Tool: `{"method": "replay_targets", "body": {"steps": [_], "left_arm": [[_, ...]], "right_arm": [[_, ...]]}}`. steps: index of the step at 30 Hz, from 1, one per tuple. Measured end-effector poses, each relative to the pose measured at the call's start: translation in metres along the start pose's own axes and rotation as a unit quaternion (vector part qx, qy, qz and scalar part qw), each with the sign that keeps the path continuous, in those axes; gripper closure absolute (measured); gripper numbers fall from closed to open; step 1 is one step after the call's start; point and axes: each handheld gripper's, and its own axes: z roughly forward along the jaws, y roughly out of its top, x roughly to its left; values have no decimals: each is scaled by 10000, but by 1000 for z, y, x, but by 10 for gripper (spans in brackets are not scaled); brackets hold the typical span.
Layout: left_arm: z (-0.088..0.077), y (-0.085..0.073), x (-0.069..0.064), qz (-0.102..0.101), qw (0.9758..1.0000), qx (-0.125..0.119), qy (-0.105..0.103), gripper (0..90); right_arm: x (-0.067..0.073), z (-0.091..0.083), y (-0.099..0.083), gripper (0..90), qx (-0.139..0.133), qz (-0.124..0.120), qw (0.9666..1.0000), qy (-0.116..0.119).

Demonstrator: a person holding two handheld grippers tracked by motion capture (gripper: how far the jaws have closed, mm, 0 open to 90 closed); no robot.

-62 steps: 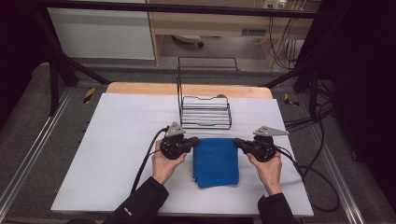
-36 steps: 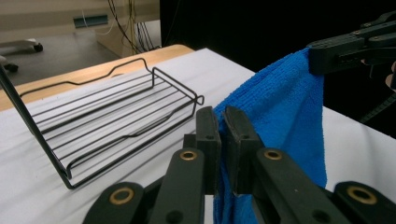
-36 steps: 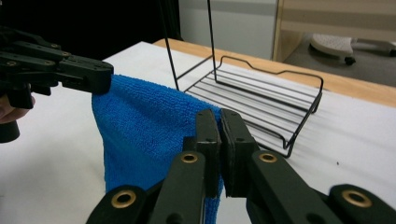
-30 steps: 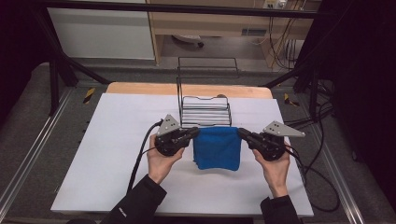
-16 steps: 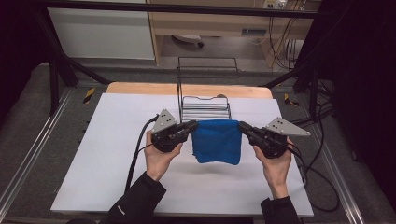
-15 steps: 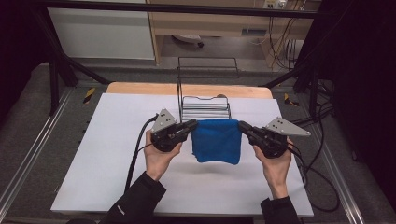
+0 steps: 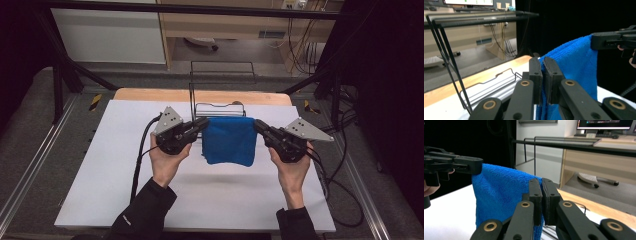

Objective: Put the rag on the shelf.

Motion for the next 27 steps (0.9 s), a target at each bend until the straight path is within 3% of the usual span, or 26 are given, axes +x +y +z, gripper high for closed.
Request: {"method": "replay_targets", "body": {"steps": [27], "left_arm": [[-7, 49, 12, 129, 9981, -579, 177, 852]], "right_arm": [[2, 10, 56, 876, -641, -278, 9975, -99]]}}
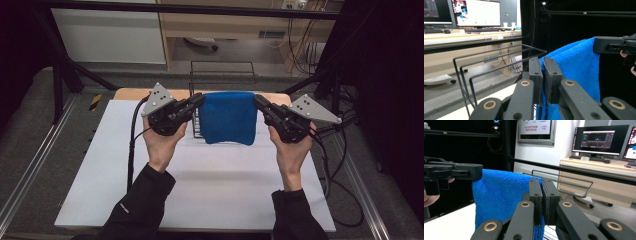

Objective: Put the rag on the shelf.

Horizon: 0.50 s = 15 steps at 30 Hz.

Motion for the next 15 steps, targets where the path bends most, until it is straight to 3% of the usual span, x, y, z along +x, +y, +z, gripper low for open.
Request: {"method": "replay_targets", "body": {"steps": [15], "left_arm": [[7, 26, 16, -6, 9998, -191, 112, 853]], "right_arm": [[-2, 17, 24, 876, -150, -123, 9998, -62]]}}
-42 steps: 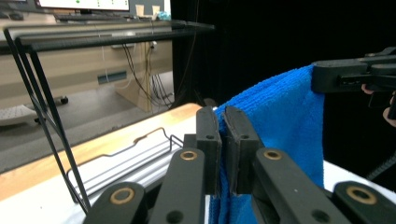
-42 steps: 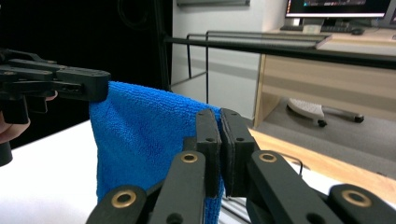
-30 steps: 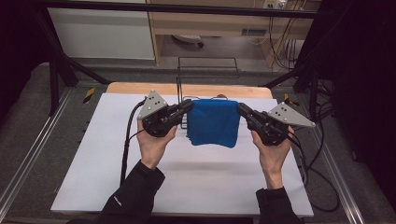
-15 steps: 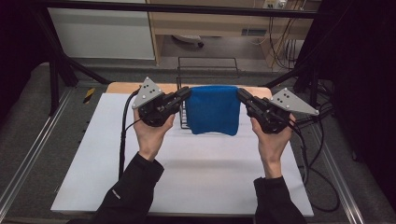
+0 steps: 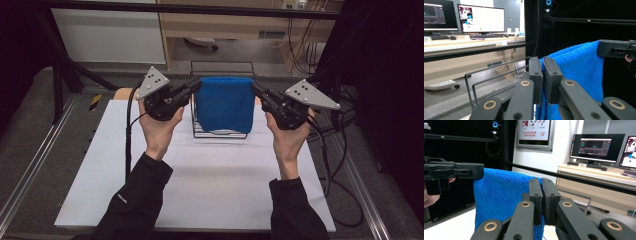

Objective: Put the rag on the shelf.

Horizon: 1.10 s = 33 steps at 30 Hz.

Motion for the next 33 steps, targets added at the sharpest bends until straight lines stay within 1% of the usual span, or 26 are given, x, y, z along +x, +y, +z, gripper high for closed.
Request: {"method": "replay_targets", "body": {"steps": [3, 4, 8, 15, 17, 22, 25, 28, 31, 32, 33], "left_arm": [[3, 5, 1, -9, 10000, -35, 20, 853], [3, 7, 2, 21, 10000, -39, 31, 853], [5, 15, 4, -11, 9999, -117, 26, 853], [11, 30, 7, 89, 9998, -179, 85, 853], [13, 34, 9, 59, 9998, -201, 66, 853], [19, 42, 14, 90, 9997, -182, 159, 853], [22, 47, 18, 89, 9996, -203, 174, 853], [25, 52, 20, 119, 9995, -219, 210, 853], [27, 56, 25, 35, 9994, -268, 215, 853], [29, 57, 27, -29, 9993, -297, 212, 853], [30, 59, 29, -24, 9994, -274, 224, 853]], "right_arm": [[-2, 3, 4, 876, -49, -3, 10000, -32], [-3, 4, 6, 876, -62, 7, 10000, -49], [-5, 8, 11, 876, -113, 3, 9999, -88], [-10, 15, 23, 876, -201, -2, 9997, -155], [-11, 17, 27, 876, -212, -20, 9996, -175], [-15, 25, 36, 876, -233, -22, 9995, -227], [-16, 29, 39, 876, -239, -58, 9994, -251], [-19, 34, 43, 876, -253, -35, 9993, -266], [-20, 38, 47, 876, -269, -39, 9992, -285], [-21, 40, 48, 876, -279, -25, 9992, -269], [-21, 41, 49, 876, -290, -37, 9992, -263]]}}
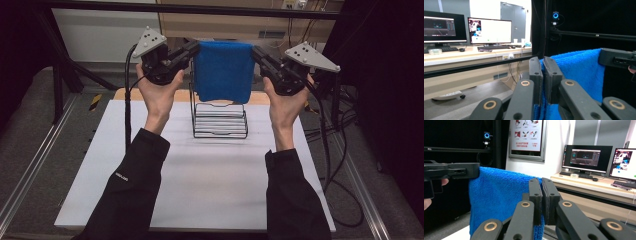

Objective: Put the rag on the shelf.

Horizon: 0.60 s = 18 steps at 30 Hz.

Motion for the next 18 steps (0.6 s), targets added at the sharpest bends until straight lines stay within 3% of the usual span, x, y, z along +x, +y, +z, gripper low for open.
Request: {"method": "replay_targets", "body": {"steps": [10, 18], "left_arm": [[9, 15, 8, 29, 10000, -5, 83, 853], [18, 20, 13, 35, 9998, -117, 145, 853]], "right_arm": [[-5, 12, 15, 876, -79, -32, 9999, -55], [-11, 23, 16, 876, -128, 1, 9999, -61]]}}
